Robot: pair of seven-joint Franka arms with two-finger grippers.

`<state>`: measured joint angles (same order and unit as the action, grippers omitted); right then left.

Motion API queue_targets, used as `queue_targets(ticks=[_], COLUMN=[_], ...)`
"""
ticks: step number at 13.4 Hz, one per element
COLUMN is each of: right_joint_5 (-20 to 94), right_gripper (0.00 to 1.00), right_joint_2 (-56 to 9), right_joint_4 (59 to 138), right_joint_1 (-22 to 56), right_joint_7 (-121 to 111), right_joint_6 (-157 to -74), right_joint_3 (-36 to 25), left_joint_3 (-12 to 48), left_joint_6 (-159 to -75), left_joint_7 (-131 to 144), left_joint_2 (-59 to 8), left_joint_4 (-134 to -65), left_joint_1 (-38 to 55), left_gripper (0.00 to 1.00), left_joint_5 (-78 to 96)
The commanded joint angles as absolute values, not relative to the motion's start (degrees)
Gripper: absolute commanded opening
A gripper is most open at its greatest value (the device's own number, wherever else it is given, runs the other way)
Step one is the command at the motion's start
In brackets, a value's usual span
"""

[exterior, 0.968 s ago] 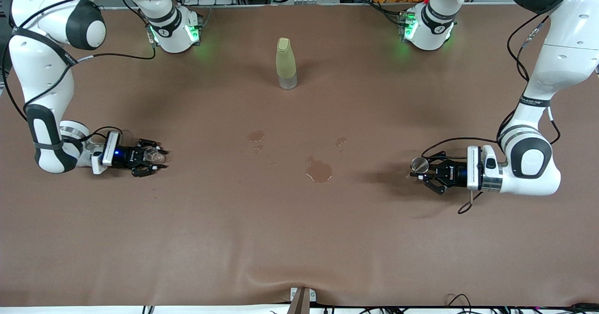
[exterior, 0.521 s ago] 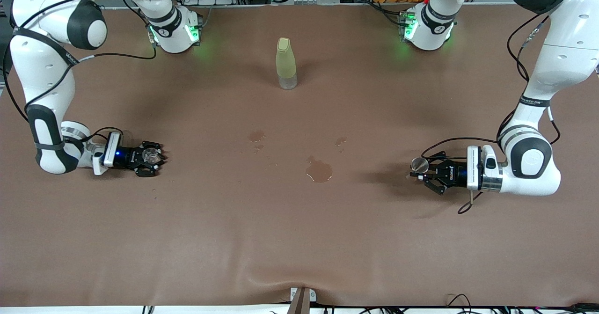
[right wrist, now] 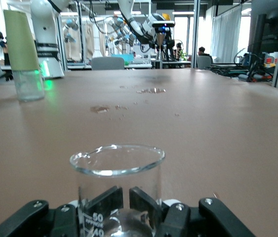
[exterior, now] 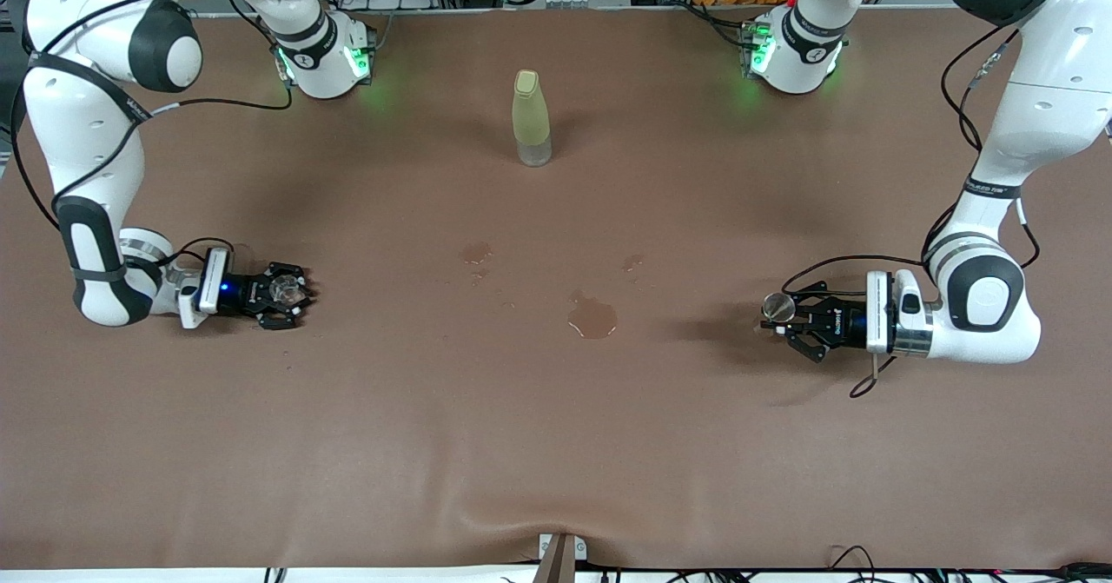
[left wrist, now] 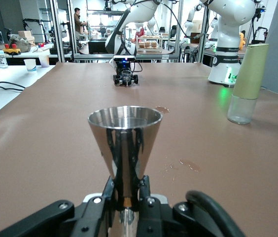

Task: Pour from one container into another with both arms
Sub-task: 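Lift the beaker with the right gripper while the left gripper lifts the jigger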

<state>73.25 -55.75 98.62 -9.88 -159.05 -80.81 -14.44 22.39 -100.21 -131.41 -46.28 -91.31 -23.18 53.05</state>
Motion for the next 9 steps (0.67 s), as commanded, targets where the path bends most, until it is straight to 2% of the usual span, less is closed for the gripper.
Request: queue_targets(ticks=[1,4,9], right_joint_5=[74.18,74.44,74.62], right_gripper=[0.0,0.0,0.0], right_joint_2=[-55.46,-53.53,-47.74], right_joint_4=[99.58,99.58,99.67], right_joint_1=[-8.35,-7.74,-6.94], right_joint_7=[-165.6,-162.17,-154.62], right_joint_6=[-76.66,-75.24,-74.62], right_joint_3=[-14.94,-13.28,-12.04], left_joint_3=[23.9,27.24,27.6], left_joint_6=[-101.42,-104.93,-109.42], left_joint_7=[-130.69,-128.51,-126.47], left_joint_2=[-45.09,-45.35,-45.79], left_joint_4=[-91.85,-92.11,-92.02], left_joint_1=[-22.85,-21.98,-14.78], left_gripper=[0.0,0.0,0.0], left_joint_5=[54.49,54.67,63.87])
